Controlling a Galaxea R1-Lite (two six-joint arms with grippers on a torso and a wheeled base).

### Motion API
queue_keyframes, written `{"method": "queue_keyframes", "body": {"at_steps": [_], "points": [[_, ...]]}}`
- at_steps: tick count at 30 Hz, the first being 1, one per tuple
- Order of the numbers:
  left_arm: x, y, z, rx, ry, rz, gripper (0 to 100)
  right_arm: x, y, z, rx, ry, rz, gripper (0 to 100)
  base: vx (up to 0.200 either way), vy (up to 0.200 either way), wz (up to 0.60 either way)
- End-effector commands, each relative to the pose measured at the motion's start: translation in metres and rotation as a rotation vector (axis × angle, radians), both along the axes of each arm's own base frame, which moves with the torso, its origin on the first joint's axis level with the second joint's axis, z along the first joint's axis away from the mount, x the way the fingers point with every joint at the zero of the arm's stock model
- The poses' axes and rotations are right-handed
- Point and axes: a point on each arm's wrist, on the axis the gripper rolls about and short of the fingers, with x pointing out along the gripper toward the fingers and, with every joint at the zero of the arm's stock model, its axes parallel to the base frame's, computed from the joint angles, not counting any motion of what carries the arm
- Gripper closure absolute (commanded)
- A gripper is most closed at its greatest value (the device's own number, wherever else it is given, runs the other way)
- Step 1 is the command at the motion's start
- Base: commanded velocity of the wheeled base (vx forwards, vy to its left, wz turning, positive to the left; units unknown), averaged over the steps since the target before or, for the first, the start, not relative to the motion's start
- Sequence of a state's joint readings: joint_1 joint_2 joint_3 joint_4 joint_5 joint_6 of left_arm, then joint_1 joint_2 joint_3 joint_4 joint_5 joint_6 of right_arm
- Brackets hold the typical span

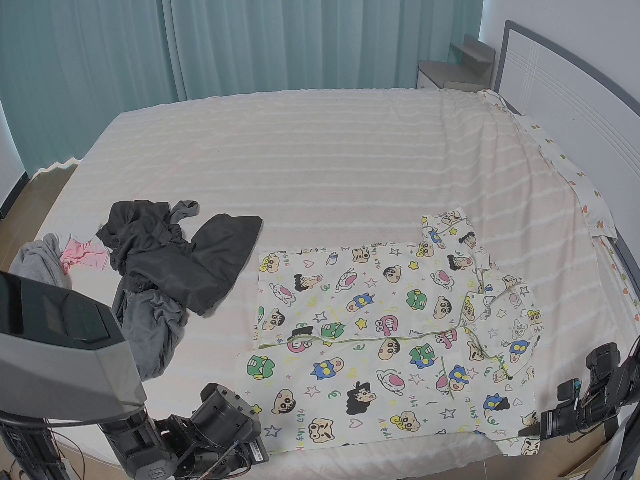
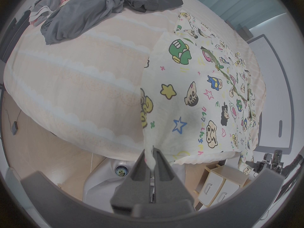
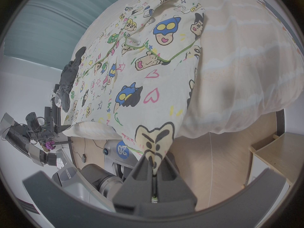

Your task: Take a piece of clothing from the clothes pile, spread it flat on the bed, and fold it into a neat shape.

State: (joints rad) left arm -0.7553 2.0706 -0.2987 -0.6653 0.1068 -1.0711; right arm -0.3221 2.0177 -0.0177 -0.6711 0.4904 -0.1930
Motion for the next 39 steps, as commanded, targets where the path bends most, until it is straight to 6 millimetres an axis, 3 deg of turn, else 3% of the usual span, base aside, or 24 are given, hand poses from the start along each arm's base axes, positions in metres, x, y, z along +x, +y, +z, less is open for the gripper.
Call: {"method": "queue_keyframes", "body": {"at_steps": [1, 11, 16, 20, 26, 28, 29, 39], "points": [[-0.007, 0.004, -0.004, 0.023, 0.022, -0.008, 100, -0.006, 0.001, 0.002, -0.002, 0.008, 0.007, 100, 0.0, 0.0, 0.0], [-0.01, 0.005, 0.0, 0.012, 0.023, -0.014, 100, -0.013, 0.003, 0.009, -0.011, 0.007, 0.038, 100, 0.0, 0.0, 0.0], [-0.001, 0.004, 0.007, -0.02, -0.016, 0.009, 100, -0.01, -0.002, 0.017, -0.025, -0.069, 0.01, 100, 0.0, 0.0, 0.0], [0.013, -0.001, 0.027, -0.092, -0.103, 0.03, 100, -0.004, -0.006, 0.027, 0.003, -0.159, 0.001, 100, 0.0, 0.0, 0.0], [0.042, -0.007, 0.041, -0.146, -0.187, 0.077, 100, 0.009, -0.013, 0.04, 0.041, -0.279, 0.003, 100, 0.0, 0.0, 0.0], [0.043, -0.007, 0.041, -0.146, -0.19, 0.08, 100, 0.01, -0.013, 0.04, 0.043, -0.282, -0.001, 100, 0.0, 0.0, 0.0], [0.056, -0.007, 0.047, -0.165, -0.225, 0.102, 100, 0.024, -0.017, 0.048, 0.085, -0.325, -0.034, 100, 0.0, 0.0, 0.0], [0.103, -0.013, 0.054, -0.133, -0.354, 0.137, 100, 0.07, -0.025, 0.066, 0.192, -0.39, -0.09, 100, 0.0, 0.0, 0.0]]}}
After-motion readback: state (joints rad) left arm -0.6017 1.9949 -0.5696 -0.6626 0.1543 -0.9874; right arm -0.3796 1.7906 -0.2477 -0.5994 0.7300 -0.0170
